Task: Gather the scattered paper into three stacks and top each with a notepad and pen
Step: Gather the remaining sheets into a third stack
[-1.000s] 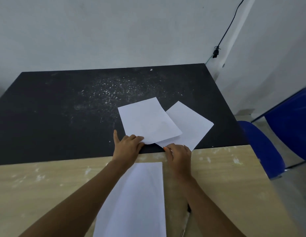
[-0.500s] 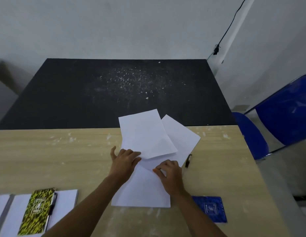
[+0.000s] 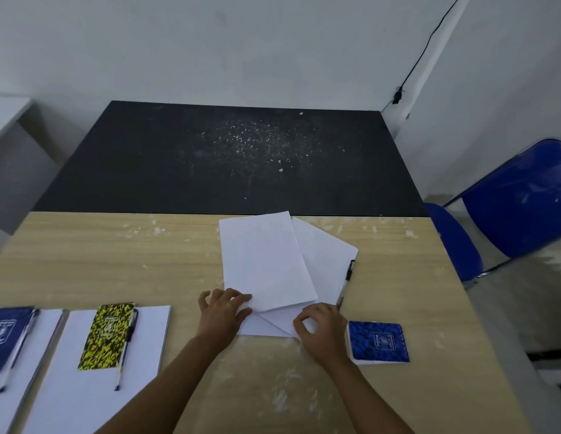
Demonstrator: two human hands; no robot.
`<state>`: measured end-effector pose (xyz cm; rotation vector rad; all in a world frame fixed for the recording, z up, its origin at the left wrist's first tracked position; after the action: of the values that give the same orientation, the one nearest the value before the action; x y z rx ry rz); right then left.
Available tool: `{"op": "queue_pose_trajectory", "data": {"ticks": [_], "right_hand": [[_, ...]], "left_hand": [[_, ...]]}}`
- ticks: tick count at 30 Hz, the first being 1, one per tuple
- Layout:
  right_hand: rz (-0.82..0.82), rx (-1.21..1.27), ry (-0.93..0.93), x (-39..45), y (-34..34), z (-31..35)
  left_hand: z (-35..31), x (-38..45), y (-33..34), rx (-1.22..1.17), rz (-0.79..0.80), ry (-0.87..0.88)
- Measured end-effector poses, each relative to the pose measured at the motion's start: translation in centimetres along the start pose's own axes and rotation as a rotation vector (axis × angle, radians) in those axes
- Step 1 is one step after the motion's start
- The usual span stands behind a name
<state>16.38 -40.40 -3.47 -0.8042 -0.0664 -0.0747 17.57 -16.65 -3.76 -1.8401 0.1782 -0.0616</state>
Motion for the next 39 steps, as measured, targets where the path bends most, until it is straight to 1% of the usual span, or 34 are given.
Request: {"op": "queue_pose_trajectory", "data": {"ticks": [3,5,6,8,10,11,14,16,19,22,26,29,35,39], "right_hand": [[-0.093,0.056,0.191,-0.9,-0.7,0.0],[-0.097,0.062,0.359,-1.5,-0.6,-0.3],[-0.079,0.055,0.465,-1.7,-0.6,-0.4],[-0.001,0.009,0.657,-2.0,-0.3,-0.7],[0.078,-0.002,0.747,-2.2,-0.2,-0.6],[0.115,0.008,0.770,-2.2,0.0,-0.6],[0.183,0.094,0.809,-2.2,0.6,-1.0],[0.165,0.146,0.823,-2.1,0.6,-1.4],[0.092,0.188,0.832,-1.8,0.2,-1.9],[0.070,0.168,0.821,-1.4,-0.1,-2.0],[0.092,0.148,0.716,-0.7,-0.4,-1.4],[0.122,0.136,0.672,-0.4,-0.4,-1.5],[0.202,0.151,0.680,0.3,0.6,-2.1],[0.168,0.124,0.735,0.2,1.3,-2.5]], "left_hand": [[0.2,-0.7,0.5,-0.036,0.128,-0.086],[0.2,-0.9,0.5,-0.053,0.131,-0.154],[0.1,-0.9,0.4,-0.081,0.111,-0.214],[0.4,-0.8,0.1,-0.213,0.050,-0.405],[0.8,-0.8,0.2,-0.331,0.024,-0.588],[0.9,-0.8,0.3,-0.342,0.041,-0.639],[1.1,-0.6,1.1,-0.296,0.132,-0.652],[1.3,-0.6,1.6,-0.286,0.157,-0.644],[1.8,-0.7,1.8,-0.374,0.139,-0.657],[2.5,-0.9,1.8,-0.443,0.111,-0.641],[3.2,-1.2,1.9,-0.530,0.074,-0.607],[3.2,-1.4,1.8,-0.550,0.077,-0.589],[2.8,-1.2,1.9,-0.501,0.152,-0.574],[2.5,-0.9,1.9,-0.554,0.109,-0.634]]}}
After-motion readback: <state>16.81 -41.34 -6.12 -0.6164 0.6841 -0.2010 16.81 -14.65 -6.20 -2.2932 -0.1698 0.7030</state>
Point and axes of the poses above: each hand's wrist, its own x-axis towards the middle knuckle, its own y-axis out of the palm, z = x × y, the point moved 5 cm from there along x, towards the middle knuckle, and after that the axes turned 5 degrees about y, right-handed, at the moved point
